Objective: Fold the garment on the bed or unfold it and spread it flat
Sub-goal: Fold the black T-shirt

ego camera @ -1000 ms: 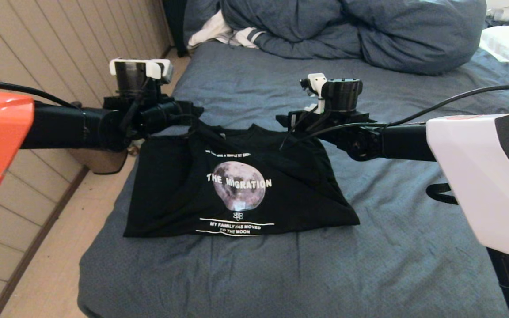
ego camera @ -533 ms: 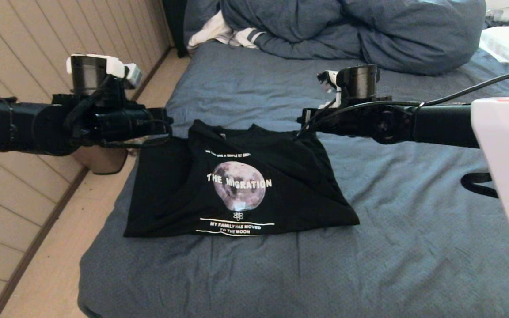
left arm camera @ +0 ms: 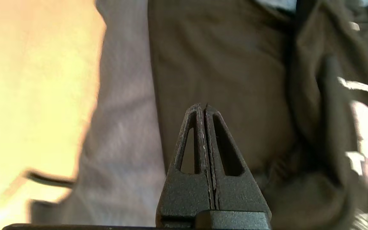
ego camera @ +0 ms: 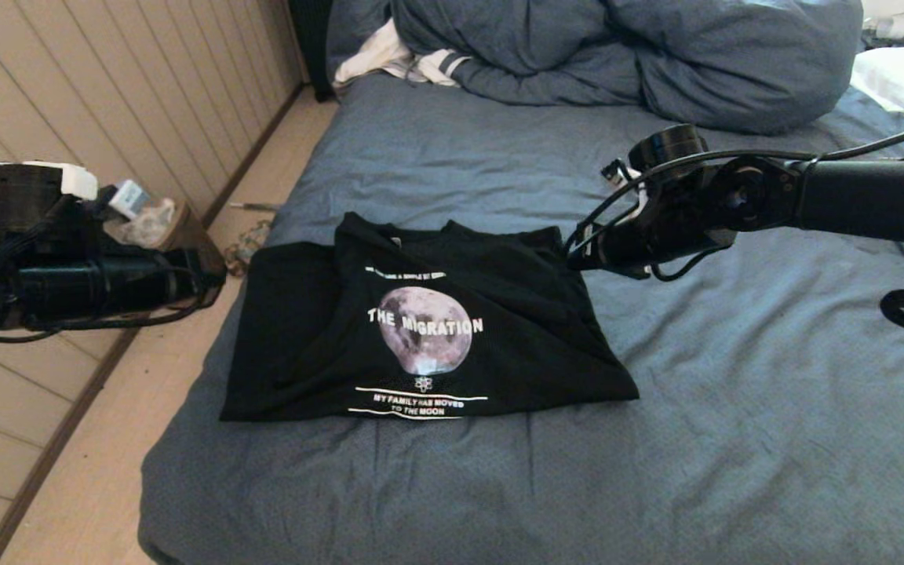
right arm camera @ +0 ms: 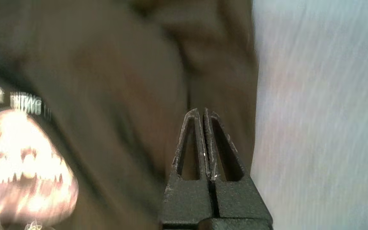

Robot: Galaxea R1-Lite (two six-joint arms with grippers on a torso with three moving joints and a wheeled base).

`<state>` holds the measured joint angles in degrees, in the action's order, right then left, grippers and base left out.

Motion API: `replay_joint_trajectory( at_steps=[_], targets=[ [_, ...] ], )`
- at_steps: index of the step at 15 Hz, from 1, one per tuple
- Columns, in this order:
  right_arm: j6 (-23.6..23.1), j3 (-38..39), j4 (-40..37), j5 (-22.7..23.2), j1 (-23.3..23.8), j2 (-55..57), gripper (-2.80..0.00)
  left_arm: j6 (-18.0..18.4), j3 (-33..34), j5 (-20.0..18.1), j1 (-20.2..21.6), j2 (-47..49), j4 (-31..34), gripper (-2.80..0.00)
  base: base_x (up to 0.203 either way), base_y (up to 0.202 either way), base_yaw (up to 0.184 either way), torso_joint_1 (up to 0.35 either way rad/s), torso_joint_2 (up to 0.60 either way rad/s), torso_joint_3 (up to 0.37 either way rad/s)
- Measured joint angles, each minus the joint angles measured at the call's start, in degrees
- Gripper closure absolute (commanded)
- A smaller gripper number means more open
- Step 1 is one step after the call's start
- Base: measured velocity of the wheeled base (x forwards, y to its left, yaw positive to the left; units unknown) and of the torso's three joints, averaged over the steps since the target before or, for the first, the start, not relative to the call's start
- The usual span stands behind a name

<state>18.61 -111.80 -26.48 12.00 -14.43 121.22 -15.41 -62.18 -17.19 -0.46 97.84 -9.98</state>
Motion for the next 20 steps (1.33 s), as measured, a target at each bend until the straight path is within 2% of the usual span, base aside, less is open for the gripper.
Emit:
replay_joint_trajectory(
  at_steps=[2,4,9,12,16,20],
  targets=[
    [1.0,-0.1,-2.8,0.9,0.5,-1.7,-2.80,-3.8,1.1,-5.7,1.2,-1.1,-0.2,0.00,0.000,0.000,0.000,0.000,0.00,0.000],
    [1.6,-0.1,-5.5,3.3,0.3,-4.4,-2.80,-5.2,3.2,-9.3,1.6,-2.8,-0.3,0.00,0.000,0.000,0.000,0.000,0.00,0.000],
    [-2.3,0.1,-14.1,4.9,-0.1,-6.9,-2.80,-5.1,9.2,-12.2,1.4,-5.6,-2.1,0.00,0.000,0.000,0.000,0.000,0.00,0.000],
    [-2.6,-0.1,-12.6,4.8,-0.1,-5.7,-2.80,-5.1,11.0,-12.3,0.8,-5.9,-3.1,0.00,0.000,0.000,0.000,0.000,0.00,0.000],
    [-1.8,-0.4,-2.4,4.5,-1.8,-3.2,-2.80,-5.0,13.3,-12.2,-1.0,-6.0,-5.4,0.00,0.000,0.000,0.000,0.000,0.00,0.000],
    [-2.0,-0.4,1.2,4.1,-3.4,-0.9,-2.80,-4.9,14.5,-12.1,-2.1,-5.6,-7.0,0.00,0.000,0.000,0.000,0.000,0.00,0.000]
  ],
)
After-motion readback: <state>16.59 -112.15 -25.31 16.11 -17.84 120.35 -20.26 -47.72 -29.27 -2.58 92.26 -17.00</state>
